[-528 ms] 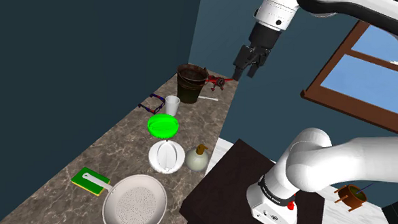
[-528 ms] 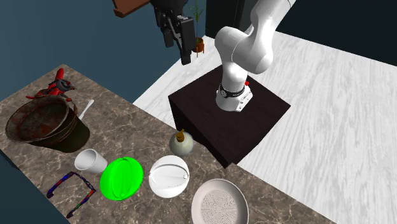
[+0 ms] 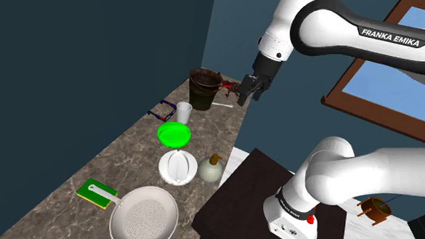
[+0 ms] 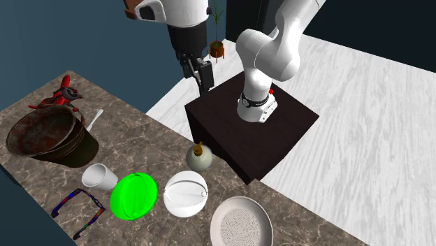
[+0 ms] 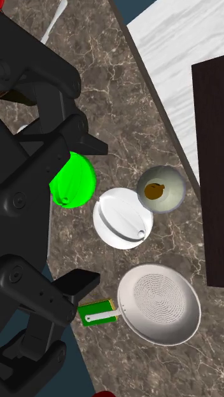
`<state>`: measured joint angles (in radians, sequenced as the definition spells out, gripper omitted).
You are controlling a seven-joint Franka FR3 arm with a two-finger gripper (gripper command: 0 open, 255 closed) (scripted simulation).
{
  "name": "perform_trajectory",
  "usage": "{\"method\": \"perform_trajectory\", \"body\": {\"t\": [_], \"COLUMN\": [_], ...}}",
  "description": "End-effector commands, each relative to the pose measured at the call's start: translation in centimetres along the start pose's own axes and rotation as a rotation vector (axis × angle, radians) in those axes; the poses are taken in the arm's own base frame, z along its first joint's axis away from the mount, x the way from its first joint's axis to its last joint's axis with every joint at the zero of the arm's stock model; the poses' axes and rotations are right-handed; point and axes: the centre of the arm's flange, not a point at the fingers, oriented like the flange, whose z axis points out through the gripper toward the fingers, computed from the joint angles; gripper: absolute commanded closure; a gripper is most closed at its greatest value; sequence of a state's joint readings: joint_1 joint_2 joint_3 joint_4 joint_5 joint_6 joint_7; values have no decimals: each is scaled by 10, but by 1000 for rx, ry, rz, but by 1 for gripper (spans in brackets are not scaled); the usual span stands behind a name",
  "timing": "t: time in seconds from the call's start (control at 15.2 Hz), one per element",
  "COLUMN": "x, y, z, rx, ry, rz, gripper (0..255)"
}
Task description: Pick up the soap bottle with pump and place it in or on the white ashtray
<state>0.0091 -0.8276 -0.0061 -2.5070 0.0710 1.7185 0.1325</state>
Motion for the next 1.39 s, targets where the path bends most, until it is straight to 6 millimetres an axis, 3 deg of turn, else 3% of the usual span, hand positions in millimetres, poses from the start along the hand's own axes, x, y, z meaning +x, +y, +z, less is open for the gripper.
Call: {"method": "perform_trajectory", "body": {"t": [0.0, 1.32], "x": [0, 18], "y": [1, 13], "z": [28, 290], "rx": [-3, -34], "ry": [5, 43], "rz": [-2, -26], "gripper": [0, 0]}}
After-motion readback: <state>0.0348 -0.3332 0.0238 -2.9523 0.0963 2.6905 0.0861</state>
